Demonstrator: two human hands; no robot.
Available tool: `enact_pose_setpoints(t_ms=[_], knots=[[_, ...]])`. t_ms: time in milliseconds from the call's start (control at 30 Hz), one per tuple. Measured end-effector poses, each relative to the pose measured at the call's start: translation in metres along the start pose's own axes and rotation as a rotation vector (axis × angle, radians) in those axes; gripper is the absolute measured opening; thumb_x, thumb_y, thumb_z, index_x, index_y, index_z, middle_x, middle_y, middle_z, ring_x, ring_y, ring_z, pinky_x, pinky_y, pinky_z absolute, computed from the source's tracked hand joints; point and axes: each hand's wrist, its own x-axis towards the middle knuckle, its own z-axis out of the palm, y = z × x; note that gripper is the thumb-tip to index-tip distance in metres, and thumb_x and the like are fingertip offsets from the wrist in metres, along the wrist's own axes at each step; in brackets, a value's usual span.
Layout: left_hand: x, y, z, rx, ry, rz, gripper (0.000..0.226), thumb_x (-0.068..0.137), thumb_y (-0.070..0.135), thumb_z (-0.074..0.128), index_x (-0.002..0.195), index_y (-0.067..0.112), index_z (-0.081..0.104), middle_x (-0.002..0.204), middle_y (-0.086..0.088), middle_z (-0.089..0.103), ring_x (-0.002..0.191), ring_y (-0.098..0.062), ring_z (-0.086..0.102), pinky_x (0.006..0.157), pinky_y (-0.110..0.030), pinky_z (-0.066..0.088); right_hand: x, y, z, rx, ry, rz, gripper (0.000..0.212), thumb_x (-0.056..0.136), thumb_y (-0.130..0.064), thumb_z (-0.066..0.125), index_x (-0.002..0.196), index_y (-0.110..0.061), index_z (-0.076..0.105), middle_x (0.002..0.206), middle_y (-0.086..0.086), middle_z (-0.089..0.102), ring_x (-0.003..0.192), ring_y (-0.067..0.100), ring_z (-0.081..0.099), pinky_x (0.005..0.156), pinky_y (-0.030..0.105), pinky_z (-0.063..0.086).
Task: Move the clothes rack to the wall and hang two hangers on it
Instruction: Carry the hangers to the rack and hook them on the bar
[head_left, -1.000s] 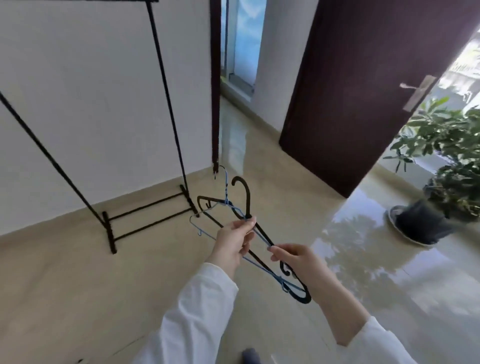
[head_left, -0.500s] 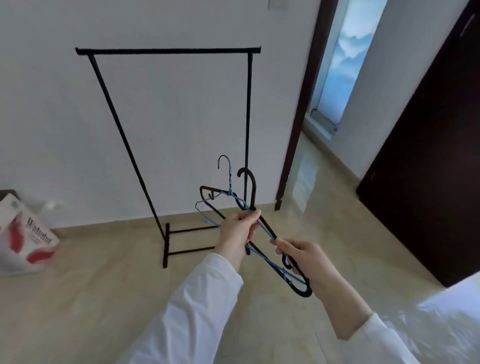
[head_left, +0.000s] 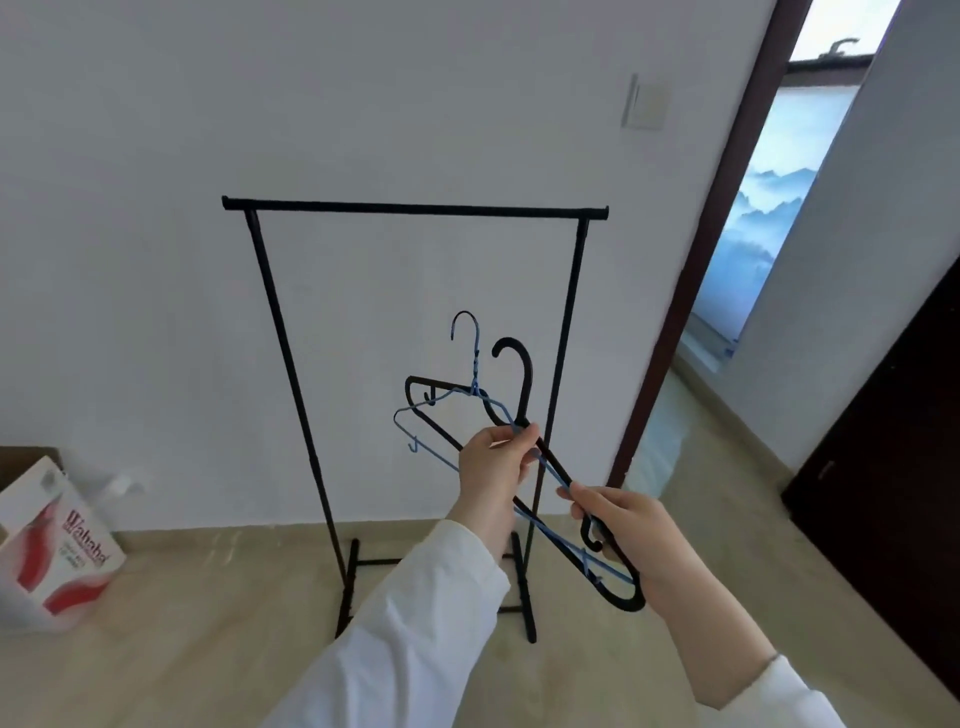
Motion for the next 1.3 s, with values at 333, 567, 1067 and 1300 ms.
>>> enact_pose_setpoints(t_ms=[333, 567, 1067, 1300], knots=[[0.136, 0.085, 0.016, -0.021, -0.041, 0.069, 0.011, 0.08, 0.013, 0.068, 0.078, 0.014, 0.057, 0.071, -0.003, 0.062, 0.063, -0.009, 0.058, 0.064, -0.017, 0.049, 0.129, -0.084, 0.03, 0.013, 0.043, -0.023, 0.03, 0.086, -0.03, 0.056, 0.085, -0.006, 0.074, 0.046, -0.007, 0.046, 0.049, 0.011, 0.03, 0.048, 0.019, 0.029], [0.21, 0.129, 0.045, -0.039, -0.03, 0.165, 0.01, 0.08, 0.015, 0.068, 0.079, 0.014, 0.058, 0.073, -0.003, 0.062, 0.064, -0.008, 0.058, 0.063, -0.015, 0.051, 0.217, -0.127, 0.027, 0.066, 0.009, -0.076, 0.026, 0.084, -0.028, 0.059, 0.085, -0.007, 0.075, 0.054, -0.007, 0.056, 0.052, 0.011, 0.034, 0.046, 0.019, 0.031], [0.3, 0.165, 0.069, -0.05, 0.081, 0.205, 0.012, 0.081, 0.017, 0.067, 0.086, 0.013, 0.057, 0.079, -0.003, 0.062, 0.071, -0.009, 0.059, 0.066, -0.016, 0.05, 0.327, -0.166, 0.027, 0.06, -0.159, -0.106, 0.023, 0.085, -0.03, 0.057, 0.082, -0.015, 0.075, 0.071, 0.003, 0.049, 0.052, 0.011, 0.032, 0.04, 0.014, 0.031], [0.317, 0.17, 0.065, -0.043, 0.09, 0.189, 0.01, 0.081, 0.017, 0.067, 0.08, 0.017, 0.057, 0.076, -0.002, 0.062, 0.069, -0.009, 0.059, 0.065, -0.015, 0.05, 0.343, -0.168, 0.038, 0.064, -0.159, -0.084, 0.025, 0.085, -0.032, 0.057, 0.08, -0.014, 0.075, 0.076, 0.007, 0.047, 0.053, 0.012, 0.031, 0.046, 0.019, 0.029]])
